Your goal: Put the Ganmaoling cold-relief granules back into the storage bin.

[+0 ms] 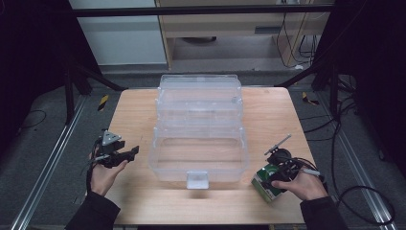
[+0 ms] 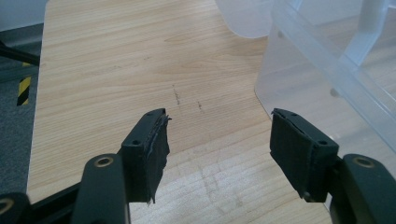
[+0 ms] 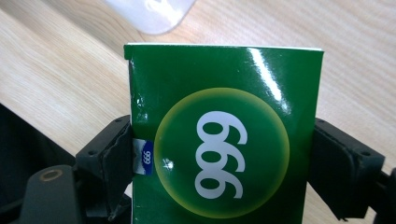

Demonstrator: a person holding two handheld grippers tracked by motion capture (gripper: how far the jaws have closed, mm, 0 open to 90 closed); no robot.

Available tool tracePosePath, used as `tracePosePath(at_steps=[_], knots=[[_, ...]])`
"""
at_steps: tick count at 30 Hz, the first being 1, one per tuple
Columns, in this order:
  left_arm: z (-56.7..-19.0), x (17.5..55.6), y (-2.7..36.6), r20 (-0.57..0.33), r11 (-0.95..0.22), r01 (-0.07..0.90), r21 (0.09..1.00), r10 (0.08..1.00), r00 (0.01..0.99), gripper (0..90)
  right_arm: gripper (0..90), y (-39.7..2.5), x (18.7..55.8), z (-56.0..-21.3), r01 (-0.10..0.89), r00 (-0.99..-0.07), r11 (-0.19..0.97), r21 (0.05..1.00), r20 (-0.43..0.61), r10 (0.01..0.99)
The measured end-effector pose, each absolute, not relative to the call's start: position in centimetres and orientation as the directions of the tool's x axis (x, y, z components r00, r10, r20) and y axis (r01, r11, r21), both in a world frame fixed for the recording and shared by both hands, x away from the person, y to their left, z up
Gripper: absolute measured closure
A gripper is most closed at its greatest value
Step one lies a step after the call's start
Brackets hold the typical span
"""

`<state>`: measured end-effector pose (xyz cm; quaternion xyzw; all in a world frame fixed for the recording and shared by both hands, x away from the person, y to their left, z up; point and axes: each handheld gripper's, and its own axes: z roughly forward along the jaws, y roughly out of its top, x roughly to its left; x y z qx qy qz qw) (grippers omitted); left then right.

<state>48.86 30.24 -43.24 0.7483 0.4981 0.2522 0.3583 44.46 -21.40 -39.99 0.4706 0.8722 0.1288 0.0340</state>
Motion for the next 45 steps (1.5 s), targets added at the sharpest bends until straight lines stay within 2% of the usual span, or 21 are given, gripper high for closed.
tracePosePath(at_steps=[30,45], knots=[[-43.5,49.0,30.2,0.022,-0.254,0.571,0.78,0.924,0.381,35.9,17.1,-22.4,46.3,-32.1,0.714,-0.641,0.603,0.356,-0.014,0.767],[-43.6,49.0,30.2,0.022,-0.254,0.574,0.779,0.925,0.379,35.8,17.1,-20.5,48.3,-29.2,0.607,-0.746,0.702,0.372,-0.037,0.665]])
